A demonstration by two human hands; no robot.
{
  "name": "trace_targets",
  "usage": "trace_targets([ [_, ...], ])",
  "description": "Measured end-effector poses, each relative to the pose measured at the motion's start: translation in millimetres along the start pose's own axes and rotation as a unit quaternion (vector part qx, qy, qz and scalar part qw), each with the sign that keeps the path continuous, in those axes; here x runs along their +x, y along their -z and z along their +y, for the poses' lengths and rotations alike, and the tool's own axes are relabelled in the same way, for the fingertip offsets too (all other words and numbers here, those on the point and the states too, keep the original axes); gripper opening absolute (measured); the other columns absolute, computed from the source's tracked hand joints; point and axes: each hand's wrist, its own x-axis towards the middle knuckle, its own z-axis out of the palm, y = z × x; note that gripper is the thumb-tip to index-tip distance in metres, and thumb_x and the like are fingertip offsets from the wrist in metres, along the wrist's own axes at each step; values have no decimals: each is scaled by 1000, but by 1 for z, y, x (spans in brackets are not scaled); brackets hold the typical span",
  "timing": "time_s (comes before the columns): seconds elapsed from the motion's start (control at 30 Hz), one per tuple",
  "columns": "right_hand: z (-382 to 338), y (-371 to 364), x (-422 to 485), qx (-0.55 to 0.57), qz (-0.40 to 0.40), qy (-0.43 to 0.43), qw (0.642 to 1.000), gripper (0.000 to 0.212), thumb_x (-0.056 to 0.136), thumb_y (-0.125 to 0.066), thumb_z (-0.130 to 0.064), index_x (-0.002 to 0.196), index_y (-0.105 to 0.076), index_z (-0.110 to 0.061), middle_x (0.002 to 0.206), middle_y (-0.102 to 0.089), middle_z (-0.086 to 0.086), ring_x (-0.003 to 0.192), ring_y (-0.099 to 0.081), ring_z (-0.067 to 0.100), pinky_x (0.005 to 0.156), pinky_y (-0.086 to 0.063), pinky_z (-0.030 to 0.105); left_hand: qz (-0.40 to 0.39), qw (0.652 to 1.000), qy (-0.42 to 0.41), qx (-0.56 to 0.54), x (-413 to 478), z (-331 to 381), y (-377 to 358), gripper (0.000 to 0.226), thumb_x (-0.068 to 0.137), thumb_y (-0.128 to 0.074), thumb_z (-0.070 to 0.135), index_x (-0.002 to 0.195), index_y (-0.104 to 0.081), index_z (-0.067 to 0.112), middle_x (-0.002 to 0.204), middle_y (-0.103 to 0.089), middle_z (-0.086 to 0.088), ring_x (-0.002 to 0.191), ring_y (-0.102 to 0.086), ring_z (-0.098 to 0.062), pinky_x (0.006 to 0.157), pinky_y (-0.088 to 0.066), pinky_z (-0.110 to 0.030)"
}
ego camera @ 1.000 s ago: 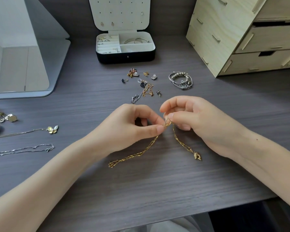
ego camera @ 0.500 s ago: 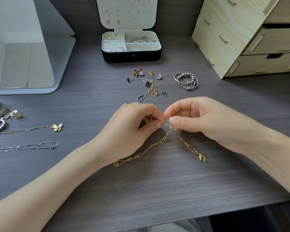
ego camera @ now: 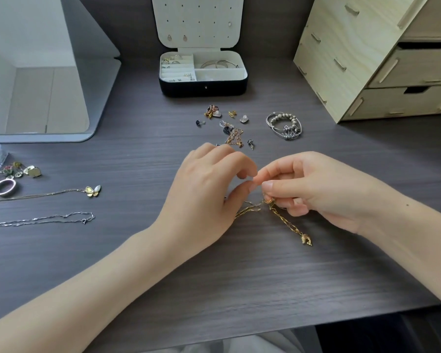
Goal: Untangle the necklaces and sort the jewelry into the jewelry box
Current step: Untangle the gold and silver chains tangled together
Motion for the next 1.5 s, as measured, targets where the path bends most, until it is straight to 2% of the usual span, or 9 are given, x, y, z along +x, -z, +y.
trace_targets([
  [0.1, 0, -1, 0, 22, 15, 4, 1000, 11, 89, -54, 4, 94, -62, -2, 63, -54, 6, 38, -36, 3, 38, -26, 15, 15, 999, 37, -11, -5, 4, 3, 12, 79, -58, 30, 73, -64, 22, 71, -49, 14, 67, -41, -9, 62, -30, -17],
  [0.2, 2, -3, 0, 33, 24, 13, 999, 12, 88, -55, 3, 93, -63, -5, 62, -57, 4, 41, -40, 4, 39, -28, 15, -48, 992, 105, -47, -8, 10, 4, 20, 76, -56, 44, 68, -67, 29, 64, -52, 13, 64, -44, -6, 58, -32, -18],
  [0.33, 4, -5, -3, 45, 29, 30, 998, 14, 85, -58, 2, 89, -65, -8, 65, -58, 4, 48, -44, 7, 40, -33, 17, -126, 963, 204, -124, -7, 13, 4, 26, 80, -61, 51, 74, -71, 28, 55, -52, 14, 57, -46, 2, 52, -28, -17],
  [0.47, 7, -6, -7, 68, 43, 40, 996, 15, 83, -60, 3, 86, -66, -10, 69, -57, 8, 51, -45, 10, 41, -36, 17, -138, 927, 275, -213, -4, 13, 7, 19, 77, -67, 47, 74, -71, 28, 39, -46, 20, 42, -42, 3, 48, -27, -17],
  [0.67, 9, -9, -11, 85, 59, 55, 993, 14, 81, -61, 4, 88, -64, -8, 64, -61, 4, 49, -48, 8, 40, -36, 17, -157, 927, 264, -217, -4, 14, 11, 20, 76, -68, 47, 68, -69, 29, 36, -43, 17, 40, -39, -2, 41, -23, -11],
  [1.0, 11, -7, -11, 133, 43, 7, 990, 8, 82, -60, -5, 87, -65, -8, 61, -58, 1, 50, -40, 9, 40, -30, 18, -166, 946, 227, -160, -7, 13, 7, 17, 78, -65, 40, 62, -61, 34, 52, -51, 28, 52, -46, 5, 49, -31, -9],
  [1.13, 10, -4, -12, 71, 22, 7, 997, 32, 59, -78, -3, 88, -68, -10, 65, -52, 6, 52, -41, 10, 40, -29, 19, -157, 945, 232, -167, -8, 11, 7, 16, 77, -67, 37, 63, -63, 31, 55, -53, 25, 53, -46, 2, 50, -32, -11],
  [1.4, 4, -8, -21, -187, 66, 80, 977, 10, 81, -66, -13, 76, -72, -20, 56, -62, -7, 47, -50, 2, 47, -40, 15, -148, 948, 221, -177, -10, 10, 10, 12, 71, -67, 37, 61, -65, 31, 55, -54, 22, 54, -45, -3, 51, -33, -12],
  [1.5, 4, -11, -22, -174, 81, 72, 979, 13, 85, -62, -12, 76, -69, -19, 57, -62, -7, 46, -51, 2, 45, -40, 16, -152, 953, 210, -159, -11, 10, 10, 11, 70, -64, 41, 63, -64, 32, 60, -55, 24, 58, -48, -1, 52, -33, -12],
])
